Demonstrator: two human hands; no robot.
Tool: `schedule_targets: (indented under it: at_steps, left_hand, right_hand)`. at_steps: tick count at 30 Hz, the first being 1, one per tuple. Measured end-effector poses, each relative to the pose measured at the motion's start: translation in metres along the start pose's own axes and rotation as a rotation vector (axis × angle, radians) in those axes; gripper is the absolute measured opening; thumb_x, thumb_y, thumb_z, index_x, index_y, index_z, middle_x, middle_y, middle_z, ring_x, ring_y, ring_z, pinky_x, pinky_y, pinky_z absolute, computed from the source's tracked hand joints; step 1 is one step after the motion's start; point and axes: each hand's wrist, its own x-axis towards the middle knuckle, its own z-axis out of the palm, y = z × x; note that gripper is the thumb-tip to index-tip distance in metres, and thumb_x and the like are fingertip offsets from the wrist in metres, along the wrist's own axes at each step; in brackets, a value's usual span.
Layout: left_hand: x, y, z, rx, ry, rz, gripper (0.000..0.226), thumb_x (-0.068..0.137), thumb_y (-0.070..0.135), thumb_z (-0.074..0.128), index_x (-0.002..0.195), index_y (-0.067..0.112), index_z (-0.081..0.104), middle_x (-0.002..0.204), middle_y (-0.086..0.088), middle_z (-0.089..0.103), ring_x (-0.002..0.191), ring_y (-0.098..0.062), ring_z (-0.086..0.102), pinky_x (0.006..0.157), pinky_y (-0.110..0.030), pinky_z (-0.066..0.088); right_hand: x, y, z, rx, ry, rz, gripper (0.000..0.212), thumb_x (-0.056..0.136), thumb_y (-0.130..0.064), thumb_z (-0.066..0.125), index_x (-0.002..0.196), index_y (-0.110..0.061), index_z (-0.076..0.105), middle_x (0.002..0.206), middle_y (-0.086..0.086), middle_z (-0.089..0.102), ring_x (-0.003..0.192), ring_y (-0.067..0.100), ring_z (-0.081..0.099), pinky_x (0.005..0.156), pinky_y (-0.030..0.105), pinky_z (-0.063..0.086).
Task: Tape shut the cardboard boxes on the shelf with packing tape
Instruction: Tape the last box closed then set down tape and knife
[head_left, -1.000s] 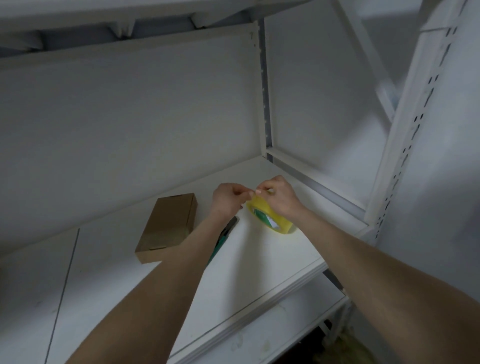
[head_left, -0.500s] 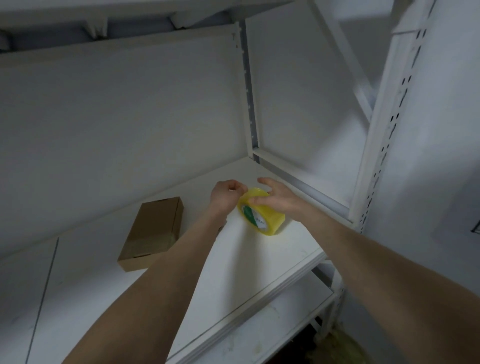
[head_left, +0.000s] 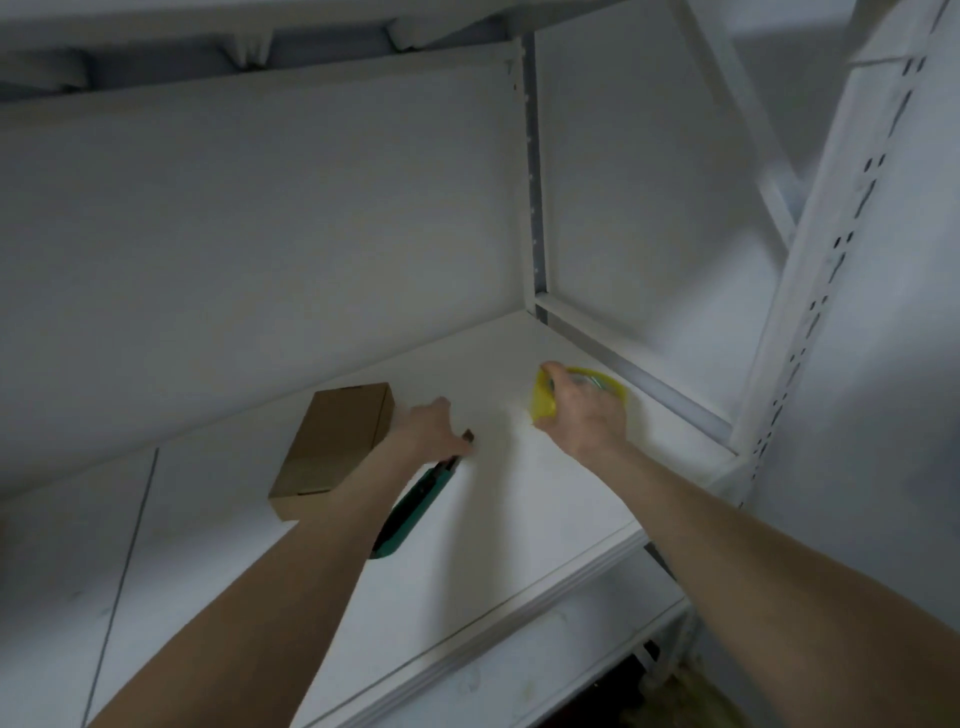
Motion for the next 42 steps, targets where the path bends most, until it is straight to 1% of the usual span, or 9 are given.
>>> schedule_targets:
  at_steps: [2, 5, 10, 18, 22, 27, 31, 36, 42]
  left_hand:
    - [-0.011, -0.007, 0.014, 0.224, -0.161, -0.054, 0.063, 0.086, 0.033, 0.065, 0.134, 0.002, 0.039, 0.122, -0.013, 0.053, 0.112, -0.029, 0.054, 0.086, -0.035, 0.048]
    - [-0.019, -0.016, 0.030, 0.352, -0.152, -0.120, 0.048, 0.084, 0.028, 0.067, 0.122, 0.005, 0.048, 0.102, -0.006, 0.053, 0.100, -0.025, 0.059, 0.072, -0.032, 0.047]
    - [-0.010, -0.012, 0.036, 0.127, -0.034, -0.099, 0.037, 0.082, 0.023, 0.068, 0.110, 0.003, 0.053, 0.090, -0.005, 0.051, 0.082, -0.022, 0.055, 0.066, -0.030, 0.047]
    - [0.010, 0.022, 0.053, -0.241, 0.089, -0.168, 0.032, 0.083, 0.025, 0.068, 0.100, 0.006, 0.047, 0.094, -0.007, 0.051, 0.083, -0.025, 0.059, 0.064, -0.031, 0.048]
    - [0.010, 0.015, 0.052, -0.336, 0.074, -0.166, 0.038, 0.086, 0.031, 0.066, 0.107, 0.006, 0.047, 0.101, -0.009, 0.056, 0.082, -0.029, 0.068, 0.064, -0.036, 0.057]
    - [-0.007, -0.046, 0.019, -0.095, 0.427, -0.050, 0.034, 0.098, 0.016, 0.040, 0.125, 0.016, 0.060, 0.127, -0.010, 0.055, 0.112, -0.029, 0.056, 0.088, -0.033, 0.046]
    - [-0.038, -0.112, 0.002, -0.007, 0.568, -0.105, 0.039, 0.098, 0.014, 0.036, 0.133, 0.015, 0.052, 0.135, -0.010, 0.049, 0.122, -0.030, 0.046, 0.089, -0.037, 0.043]
    - [-0.047, -0.170, 0.017, 0.062, 0.189, -0.140, 0.061, 0.099, 0.029, 0.043, 0.151, 0.005, 0.020, 0.159, -0.010, 0.013, 0.147, -0.025, 0.009, 0.115, -0.033, 0.018]
    - [-0.044, -0.176, 0.030, -0.236, 0.198, -0.234, 0.068, 0.098, 0.036, 0.044, 0.149, 0.001, 0.018, 0.158, -0.019, 0.004, 0.141, -0.036, 0.024, 0.107, -0.039, 0.032]
  right_hand:
    - [-0.004, -0.004, 0.009, -0.078, -0.016, -0.015, 0.065, 0.087, -0.039, 0.069, 0.140, -0.025, 0.034, 0.118, 0.004, 0.064, 0.107, 0.027, 0.062, 0.069, 0.031, 0.040]
    - [-0.005, -0.011, 0.020, -0.154, -0.042, -0.049, 0.062, 0.089, -0.040, 0.067, 0.139, -0.023, 0.034, 0.113, 0.006, 0.066, 0.105, 0.026, 0.062, 0.066, 0.031, 0.038]
    - [-0.002, -0.017, 0.028, -0.192, -0.033, -0.089, 0.058, 0.089, -0.042, 0.065, 0.135, -0.020, 0.037, 0.103, 0.008, 0.069, 0.095, 0.026, 0.063, 0.063, 0.032, 0.036]
    - [0.006, -0.007, 0.043, -0.178, -0.159, -0.052, 0.059, 0.092, -0.041, 0.060, 0.137, -0.014, 0.033, 0.123, 0.010, 0.063, 0.120, 0.030, 0.049, 0.090, 0.039, 0.038]
    - [0.011, -0.019, 0.034, -0.139, -0.021, -0.072, 0.051, 0.095, -0.043, 0.054, 0.137, -0.017, 0.041, 0.131, 0.012, 0.048, 0.122, 0.032, 0.042, 0.095, 0.042, 0.037]
    - [0.010, -0.084, 0.034, 0.177, 0.095, -0.252, 0.036, 0.096, -0.020, 0.053, 0.131, -0.011, 0.056, 0.125, 0.017, 0.053, 0.117, 0.037, 0.047, 0.089, 0.044, 0.042]
    - [-0.014, -0.153, 0.051, 0.298, -0.097, -0.328, 0.044, 0.103, -0.023, 0.036, 0.145, -0.011, 0.038, 0.147, 0.011, 0.038, 0.132, 0.030, 0.039, 0.102, 0.038, 0.037]
    - [-0.049, -0.214, 0.090, 0.321, -0.474, -0.235, 0.066, 0.105, -0.039, 0.030, 0.155, -0.005, 0.005, 0.163, 0.009, -0.011, 0.150, 0.028, 0.001, 0.119, 0.040, 0.015]
    - [-0.055, -0.232, 0.110, 0.430, -0.424, -0.003, 0.068, 0.105, -0.031, 0.032, 0.154, -0.005, -0.007, 0.161, 0.003, -0.020, 0.147, 0.031, 0.016, 0.116, 0.036, 0.020]
